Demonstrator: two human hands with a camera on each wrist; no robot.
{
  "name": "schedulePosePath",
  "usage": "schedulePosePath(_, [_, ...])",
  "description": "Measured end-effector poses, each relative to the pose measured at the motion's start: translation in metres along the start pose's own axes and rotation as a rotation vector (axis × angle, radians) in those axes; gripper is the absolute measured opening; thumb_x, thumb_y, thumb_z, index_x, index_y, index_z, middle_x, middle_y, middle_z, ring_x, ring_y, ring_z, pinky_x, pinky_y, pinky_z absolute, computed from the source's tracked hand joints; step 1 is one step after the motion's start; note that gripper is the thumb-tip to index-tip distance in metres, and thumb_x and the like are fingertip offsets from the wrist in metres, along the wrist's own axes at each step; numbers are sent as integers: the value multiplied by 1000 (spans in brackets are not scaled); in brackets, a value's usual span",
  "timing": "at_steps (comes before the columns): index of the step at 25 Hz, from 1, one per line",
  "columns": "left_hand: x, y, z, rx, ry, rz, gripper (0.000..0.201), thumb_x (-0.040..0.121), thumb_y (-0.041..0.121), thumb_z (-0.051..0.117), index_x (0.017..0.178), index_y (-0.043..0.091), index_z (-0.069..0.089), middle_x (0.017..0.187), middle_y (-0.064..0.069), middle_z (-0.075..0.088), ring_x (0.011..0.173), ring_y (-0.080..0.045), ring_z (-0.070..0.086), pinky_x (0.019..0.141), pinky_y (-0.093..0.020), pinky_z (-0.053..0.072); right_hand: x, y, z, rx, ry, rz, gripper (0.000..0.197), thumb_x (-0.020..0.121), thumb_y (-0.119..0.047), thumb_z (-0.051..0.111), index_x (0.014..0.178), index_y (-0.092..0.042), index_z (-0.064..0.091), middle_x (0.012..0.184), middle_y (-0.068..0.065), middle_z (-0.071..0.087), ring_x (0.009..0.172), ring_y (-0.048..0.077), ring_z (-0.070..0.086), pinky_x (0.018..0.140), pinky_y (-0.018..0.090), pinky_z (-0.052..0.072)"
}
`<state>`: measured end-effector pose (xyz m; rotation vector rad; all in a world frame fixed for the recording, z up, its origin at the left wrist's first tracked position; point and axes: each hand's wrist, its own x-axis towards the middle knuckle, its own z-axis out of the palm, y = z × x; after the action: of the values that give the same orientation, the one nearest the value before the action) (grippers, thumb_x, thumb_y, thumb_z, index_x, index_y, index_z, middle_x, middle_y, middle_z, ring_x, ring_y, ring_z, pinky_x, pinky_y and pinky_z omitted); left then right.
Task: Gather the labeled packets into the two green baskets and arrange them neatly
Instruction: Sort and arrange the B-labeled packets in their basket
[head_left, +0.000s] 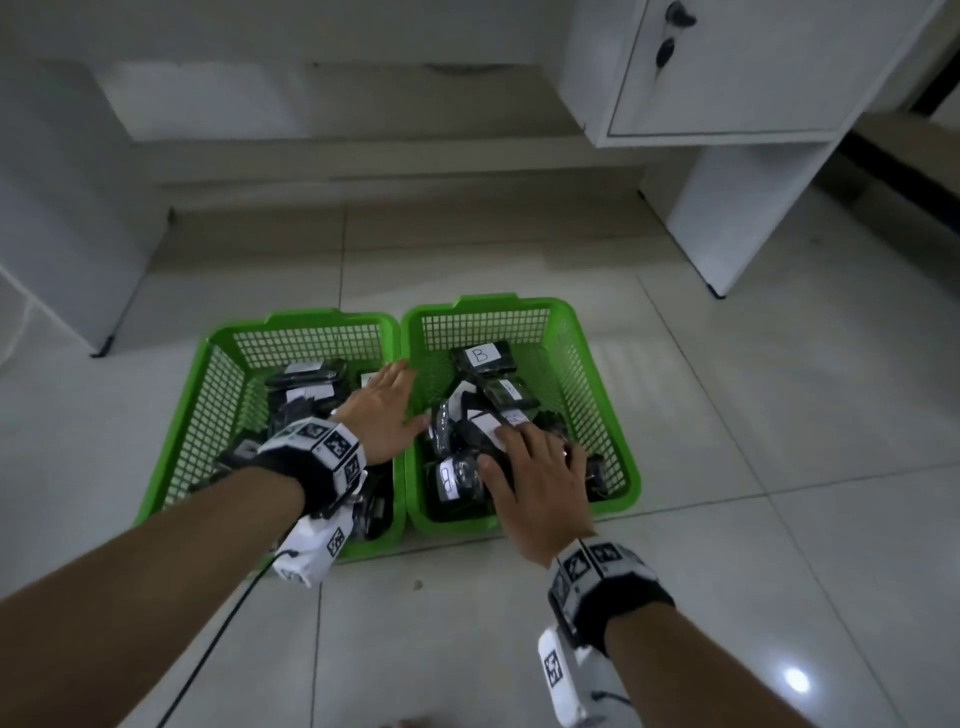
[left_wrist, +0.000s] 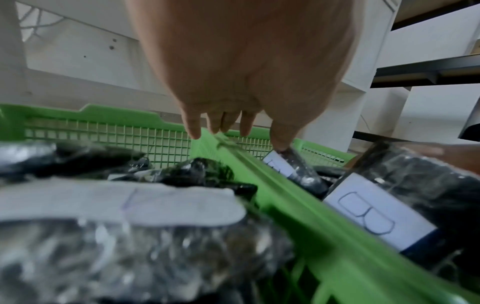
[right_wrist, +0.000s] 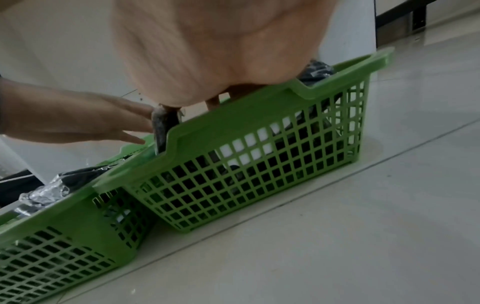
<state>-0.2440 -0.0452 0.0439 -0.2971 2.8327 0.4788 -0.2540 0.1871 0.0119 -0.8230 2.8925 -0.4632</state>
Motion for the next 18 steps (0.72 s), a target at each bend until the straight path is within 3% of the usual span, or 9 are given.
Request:
schedulePosePath(5, [8, -17, 11, -107, -6, 75, 84, 96, 47, 54, 159, 18, 6, 165, 0, -12, 152, -17, -11, 125, -41, 8, -4, -2, 1, 7, 45, 6, 54, 103, -58, 17, 136, -27, 47, 140, -5, 49, 128, 21, 46, 114, 55, 27])
schedulePosePath(10, [10, -31, 8, -98, -23, 138, 89, 91, 57, 53, 159, 20, 10, 166, 2, -8, 153, -17, -6, 124, -36, 9, -5, -3, -2, -13, 30, 15, 53, 104, -59, 17, 138, -31, 47, 140, -9, 48, 130, 16, 45, 114, 50, 26])
schedulePosePath(13, [9, -31, -7, -48, -126, 145, 85, 93, 59, 50, 159, 20, 10, 166, 1, -10, 153, -17, -2, 123, -36, 12, -3, -6, -3, -6, 21, 55, 59, 101, -65, 13, 140, -34, 46, 141, -14, 47, 132, 12, 42, 116, 48, 24])
schedulePosePath(15, [10, -28, -24, -24, -176, 143, 80, 95, 59, 45, 158, 19, 14, 167, -1, 0, 153, -19, 9, 122, -36, 16, -3, -7, -3, 5, 38, 73, 62, 100, -69, 14, 142, -35, 44, 142, -16, 47, 134, 9, 41, 118, 46, 21])
schedulePosePath(18, [15, -19, -42, 43, -123, 186, 72, 97, 56, 44, 154, 15, 25, 163, -5, 22, 148, -23, 27, 120, -38, 26, -3, -9, -4, 35, 68, 86, 60, 102, -67, 17, 144, -33, 44, 141, -17, 48, 133, 7, 41, 118, 44, 21])
